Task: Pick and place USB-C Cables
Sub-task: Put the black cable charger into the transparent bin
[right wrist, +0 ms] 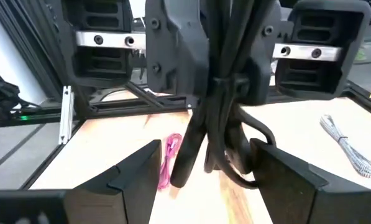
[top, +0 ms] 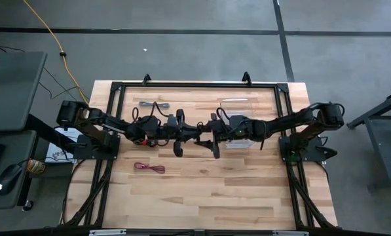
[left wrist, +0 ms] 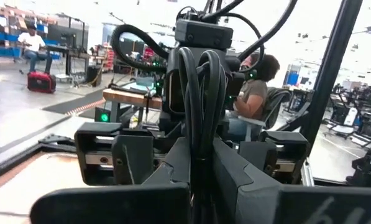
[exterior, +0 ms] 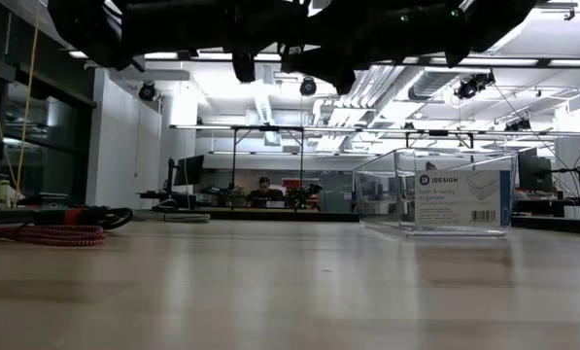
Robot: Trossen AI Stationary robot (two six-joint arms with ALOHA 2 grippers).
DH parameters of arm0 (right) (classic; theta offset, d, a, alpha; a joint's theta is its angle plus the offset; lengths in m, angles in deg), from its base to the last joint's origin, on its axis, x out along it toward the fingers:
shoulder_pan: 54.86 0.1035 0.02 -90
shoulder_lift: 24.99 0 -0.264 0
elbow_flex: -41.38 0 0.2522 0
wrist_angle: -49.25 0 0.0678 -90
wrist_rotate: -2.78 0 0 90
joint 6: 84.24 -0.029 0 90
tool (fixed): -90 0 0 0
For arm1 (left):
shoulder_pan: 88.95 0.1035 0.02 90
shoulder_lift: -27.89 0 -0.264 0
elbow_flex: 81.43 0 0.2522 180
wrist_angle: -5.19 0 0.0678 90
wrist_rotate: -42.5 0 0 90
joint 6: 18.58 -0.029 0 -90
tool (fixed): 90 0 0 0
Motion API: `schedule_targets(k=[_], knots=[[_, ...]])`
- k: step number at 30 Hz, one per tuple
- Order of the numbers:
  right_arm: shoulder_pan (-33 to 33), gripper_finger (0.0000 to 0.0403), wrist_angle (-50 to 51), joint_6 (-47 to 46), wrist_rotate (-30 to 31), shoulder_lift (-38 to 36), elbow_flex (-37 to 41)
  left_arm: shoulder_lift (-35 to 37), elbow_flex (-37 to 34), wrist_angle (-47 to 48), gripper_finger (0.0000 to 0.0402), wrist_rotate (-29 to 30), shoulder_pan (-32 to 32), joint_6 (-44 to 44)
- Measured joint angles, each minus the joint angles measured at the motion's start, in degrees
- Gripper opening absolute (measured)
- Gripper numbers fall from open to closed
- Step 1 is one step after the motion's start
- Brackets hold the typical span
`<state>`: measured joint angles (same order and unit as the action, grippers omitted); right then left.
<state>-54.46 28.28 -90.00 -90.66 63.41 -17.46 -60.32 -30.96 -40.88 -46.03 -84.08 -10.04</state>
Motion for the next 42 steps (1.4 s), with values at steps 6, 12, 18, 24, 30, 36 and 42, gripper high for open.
schedule_targets(k=[6, 12, 18, 24, 30, 36, 42], knots=[[-0.04, 0.0236, 4.87, 2.38, 0.20, -3.22, 0.09, 1.30, 0.15, 3.96, 0.0008, -0.48, 0.39, -1.25], [0.09, 0.0236, 14.61, 4.46, 4.92, -9.53, 0.09, 2.71, 0.09, 10.23, 0.0008, -0.66, 1.05, -3.53], [0.39, 0.0236, 19.33, 6.22, 7.44, -13.67, 0.14, 4.16, 0.10, 15.95, 0.0008, 0.54, 1.85, -6.45], [0.39, 0.0236, 16.10, 7.76, 7.28, -12.43, 0.77, 4.20, 0.11, 17.24, 0.0008, 1.11, 1.88, -7.32], [-1.19, 0.0236, -1.26, 7.73, 6.26, -8.23, 6.37, 4.20, 0.11, 17.02, 0.0008, 1.11, 1.86, -7.26], [-2.34, 0.0236, -9.84, 6.01, 1.26, -7.30, 7.39, 4.00, 0.11, 16.50, 0.0008, 1.11, 1.86, -7.17], [-2.36, 0.0236, -11.13, 5.78, 1.41, -7.27, 7.41, 0.81, 0.12, 11.62, 0.0008, 1.09, 1.86, -5.67]])
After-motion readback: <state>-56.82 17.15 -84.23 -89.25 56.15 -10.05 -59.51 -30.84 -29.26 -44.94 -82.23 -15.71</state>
